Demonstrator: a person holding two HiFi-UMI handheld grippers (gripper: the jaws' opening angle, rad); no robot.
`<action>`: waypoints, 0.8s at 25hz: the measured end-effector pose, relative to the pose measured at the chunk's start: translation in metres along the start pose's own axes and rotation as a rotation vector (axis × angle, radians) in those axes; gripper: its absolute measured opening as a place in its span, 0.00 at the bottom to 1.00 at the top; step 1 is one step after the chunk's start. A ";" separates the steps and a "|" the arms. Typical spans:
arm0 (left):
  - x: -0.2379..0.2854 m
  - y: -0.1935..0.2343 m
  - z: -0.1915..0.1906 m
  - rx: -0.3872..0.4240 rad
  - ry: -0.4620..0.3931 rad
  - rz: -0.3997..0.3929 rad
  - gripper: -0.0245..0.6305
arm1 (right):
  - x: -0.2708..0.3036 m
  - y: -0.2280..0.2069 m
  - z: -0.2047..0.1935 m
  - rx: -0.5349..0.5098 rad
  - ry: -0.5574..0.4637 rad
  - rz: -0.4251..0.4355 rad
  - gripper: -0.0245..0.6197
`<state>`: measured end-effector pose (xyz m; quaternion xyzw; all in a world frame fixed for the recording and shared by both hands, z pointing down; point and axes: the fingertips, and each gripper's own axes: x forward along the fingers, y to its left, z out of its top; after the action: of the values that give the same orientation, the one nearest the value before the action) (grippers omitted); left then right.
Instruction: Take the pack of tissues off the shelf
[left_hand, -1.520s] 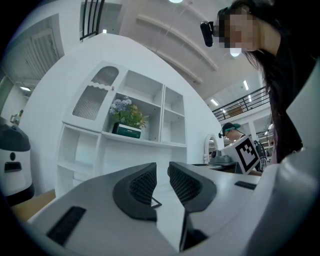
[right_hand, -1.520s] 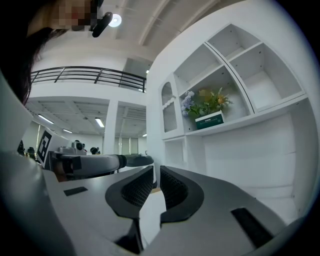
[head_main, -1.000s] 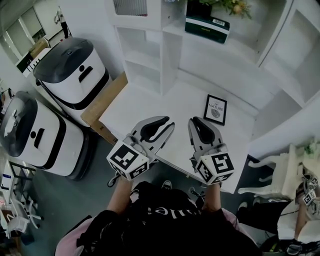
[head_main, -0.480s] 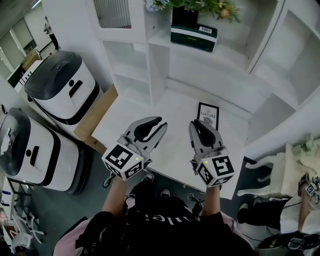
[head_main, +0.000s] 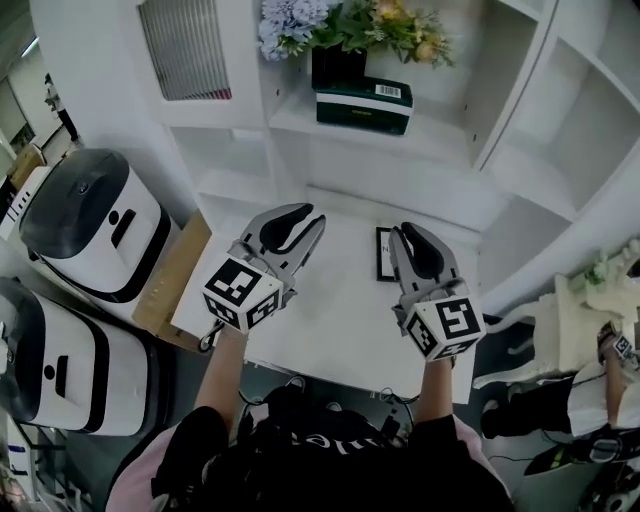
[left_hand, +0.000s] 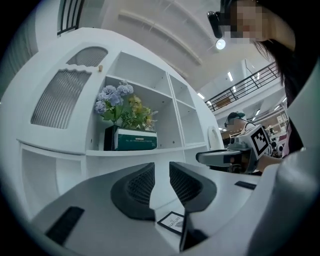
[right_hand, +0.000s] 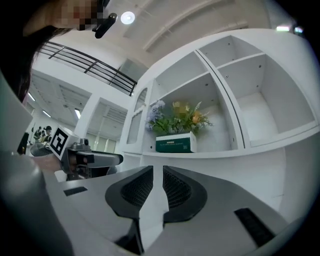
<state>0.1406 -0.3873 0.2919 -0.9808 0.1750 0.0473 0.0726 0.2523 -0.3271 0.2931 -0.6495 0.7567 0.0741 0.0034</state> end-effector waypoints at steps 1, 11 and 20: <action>0.006 0.009 0.002 0.004 0.000 -0.010 0.17 | 0.005 -0.004 0.003 -0.014 0.002 -0.012 0.15; 0.071 0.080 0.041 0.074 -0.008 -0.036 0.27 | 0.064 -0.052 0.042 -0.098 0.016 -0.102 0.17; 0.118 0.119 0.047 0.078 0.076 -0.020 0.39 | 0.116 -0.081 0.067 -0.120 0.083 -0.143 0.35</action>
<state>0.2059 -0.5301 0.2162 -0.9800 0.1697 0.0023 0.1043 0.3074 -0.4448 0.2059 -0.7035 0.7020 0.0916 -0.0616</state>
